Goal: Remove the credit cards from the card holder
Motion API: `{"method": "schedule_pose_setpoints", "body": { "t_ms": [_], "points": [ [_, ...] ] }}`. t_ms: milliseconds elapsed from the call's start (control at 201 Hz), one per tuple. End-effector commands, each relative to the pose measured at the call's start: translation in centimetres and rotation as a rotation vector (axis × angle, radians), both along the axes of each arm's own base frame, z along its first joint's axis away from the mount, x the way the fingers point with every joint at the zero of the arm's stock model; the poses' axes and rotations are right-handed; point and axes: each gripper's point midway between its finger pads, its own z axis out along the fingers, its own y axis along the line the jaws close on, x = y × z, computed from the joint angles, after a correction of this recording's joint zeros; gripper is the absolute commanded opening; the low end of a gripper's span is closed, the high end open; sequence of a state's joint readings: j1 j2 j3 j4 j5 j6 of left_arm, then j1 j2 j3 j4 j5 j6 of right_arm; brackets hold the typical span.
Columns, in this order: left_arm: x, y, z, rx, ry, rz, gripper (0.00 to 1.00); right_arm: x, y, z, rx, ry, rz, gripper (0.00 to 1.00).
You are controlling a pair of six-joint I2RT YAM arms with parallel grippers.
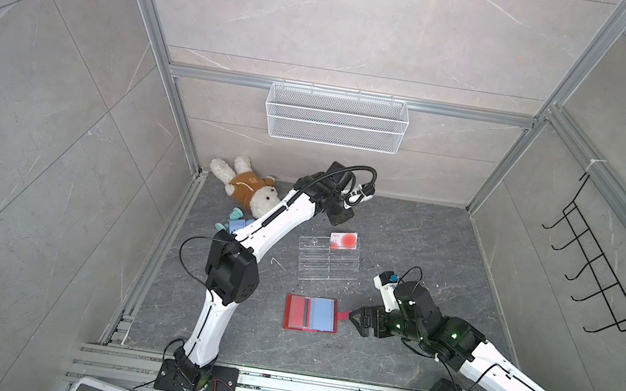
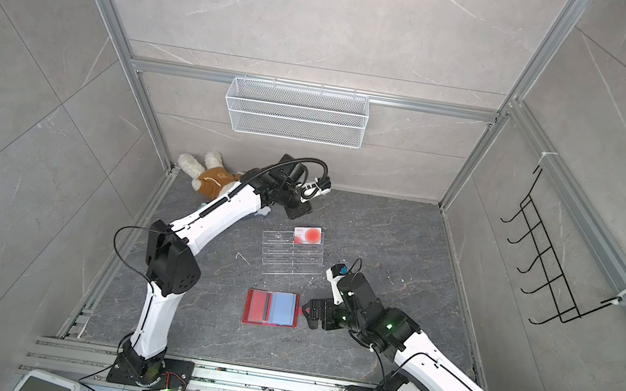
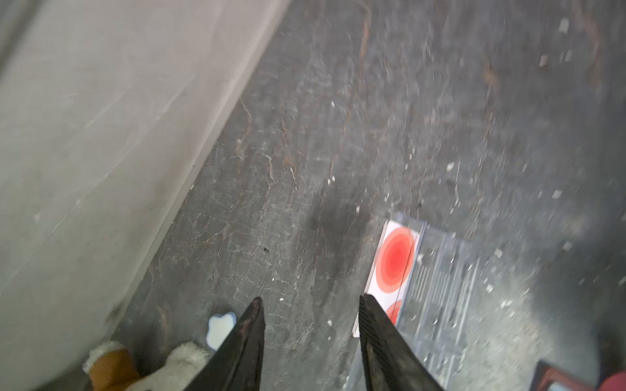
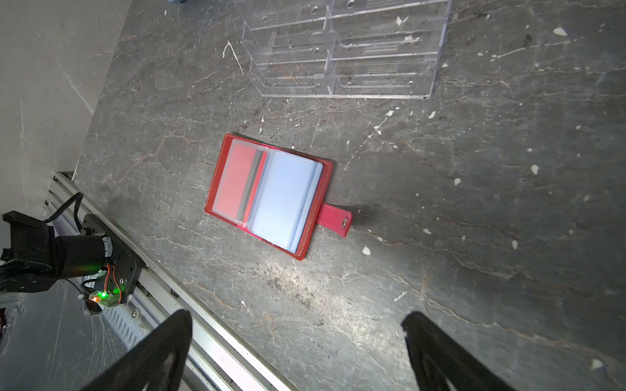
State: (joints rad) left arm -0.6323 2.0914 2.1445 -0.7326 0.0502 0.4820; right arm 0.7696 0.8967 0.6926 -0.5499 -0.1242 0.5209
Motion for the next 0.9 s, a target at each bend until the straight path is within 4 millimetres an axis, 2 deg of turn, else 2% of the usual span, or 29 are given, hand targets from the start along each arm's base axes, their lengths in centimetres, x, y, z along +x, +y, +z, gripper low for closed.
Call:
{"method": "schedule_pose_setpoints", "body": {
  "t_ms": [0, 174, 299, 388, 483, 597, 777, 891],
  "points": [
    [0.0, 1.6, 8.8, -0.228, -0.116, 0.123, 0.67, 0.1, 0.1, 0.4, 0.042, -0.016, -0.014, 1.0],
    [-2.0, 3.8, 12.9, -0.395, -0.132, 0.241, 0.75, 0.3, 0.2, 0.8, 0.08, -0.043, -0.028, 1.0],
    [-4.6, 5.6, 14.0, -0.503, -0.083, 0.307, 0.75, 0.5, 0.8, 0.8, 0.109, -0.041, -0.027, 1.0],
    [-6.8, 7.4, 13.8, -0.576, -0.034, 0.366, 0.77, 0.8, 1.1, 1.0, 0.126, -0.046, -0.027, 1.0],
    [-8.9, 9.6, 11.9, -0.621, 0.014, 0.452, 0.85, 1.1, 2.1, 2.2, 0.196, -0.065, -0.018, 1.0],
    [-11.4, 12.4, 8.4, -0.644, 0.089, 0.568, 0.87, 1.7, 3.1, 2.9, 0.247, -0.075, -0.008, 1.0],
    [-15.4, 16.4, 3.7, -0.705, 0.171, 0.721, 0.91, 2.2, 4.9, 2.6, 0.288, -0.038, 0.033, 1.0],
    [-17.3, 17.4, 0.9, -0.752, 0.249, 0.778, 0.91, 2.4, 5.9, 1.8, 0.314, -0.003, 0.038, 1.0]
  ]
}}
